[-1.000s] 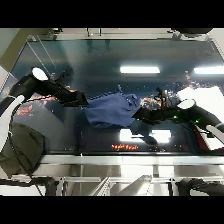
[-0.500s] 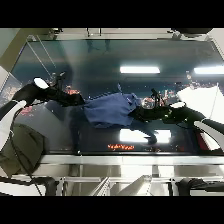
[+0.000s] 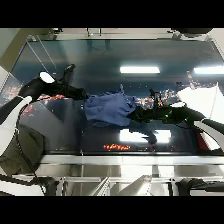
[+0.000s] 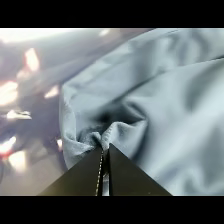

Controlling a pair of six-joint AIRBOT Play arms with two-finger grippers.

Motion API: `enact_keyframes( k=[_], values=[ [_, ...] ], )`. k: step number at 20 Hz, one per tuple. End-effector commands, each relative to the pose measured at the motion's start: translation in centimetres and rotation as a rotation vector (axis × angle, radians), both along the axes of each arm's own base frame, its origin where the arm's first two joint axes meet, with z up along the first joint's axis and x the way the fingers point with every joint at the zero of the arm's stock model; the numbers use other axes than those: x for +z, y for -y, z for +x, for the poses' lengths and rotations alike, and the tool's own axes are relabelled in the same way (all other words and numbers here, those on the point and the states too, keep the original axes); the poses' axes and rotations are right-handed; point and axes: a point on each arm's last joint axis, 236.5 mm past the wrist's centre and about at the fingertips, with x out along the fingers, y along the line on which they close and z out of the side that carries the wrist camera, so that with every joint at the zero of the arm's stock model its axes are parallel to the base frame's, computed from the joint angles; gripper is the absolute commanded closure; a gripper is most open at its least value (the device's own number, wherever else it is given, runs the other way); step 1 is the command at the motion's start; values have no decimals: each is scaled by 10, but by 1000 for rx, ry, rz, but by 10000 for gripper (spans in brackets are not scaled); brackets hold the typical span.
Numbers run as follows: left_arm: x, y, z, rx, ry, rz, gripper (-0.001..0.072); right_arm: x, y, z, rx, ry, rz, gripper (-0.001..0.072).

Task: Fold the shirts.

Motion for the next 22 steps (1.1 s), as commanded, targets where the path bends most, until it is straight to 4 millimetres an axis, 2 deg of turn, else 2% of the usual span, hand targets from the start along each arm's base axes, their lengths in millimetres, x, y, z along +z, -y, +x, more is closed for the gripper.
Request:
enact_keyframes(
  k=[1, 2, 4, 5, 7, 9, 11, 13, 14, 15, 17, 19, 22],
  values=[
    [55, 12, 3, -59, 43, -42, 691, 28, -3, 0, 22, 50, 37, 697],
    [79, 13, 7, -64, 88, -48, 691, 47, -1, 6, 21, 94, 54, 697],
    [141, 15, 9, -80, 213, -59, 691, 107, 9, 23, 11, 232, 96, 697],
    [179, 16, 8, -85, 293, -66, 691, 147, 16, 31, 0, 315, 117, 697],
    [261, 17, 2, -78, 470, -83, 691, 231, 23, 33, -3, 497, 150, 697],
    [347, 22, -19, -90, 663, -104, 690, 317, 23, 18, 10, 712, 167, 697],
    [427, 25, -48, -87, 849, -137, 690, 392, 25, -11, 19, 902, 182, 697],
    [482, 31, -80, -105, 980, -165, 690, 444, 31, -38, 2, 1050, 171, 697],
    [495, 35, -92, -125, 1010, -173, 690, 453, 35, -45, -11, 1095, 137, 697],
    [500, 40, -99, -140, 1016, -180, 690, 450, 39, -46, -25, 1090, 97, 697],
    [480, 46, -91, -143, 959, -182, 689, 418, 49, -32, -63, 959, -3, 697],
    [434, 50, -67, -144, 841, -165, 690, 370, 63, -8, -118, 781, -106, 696],
    [343, 53, -18, -124, 637, -137, 689, 300, 74, 21, -135, 599, -198, 696]
  ],
)
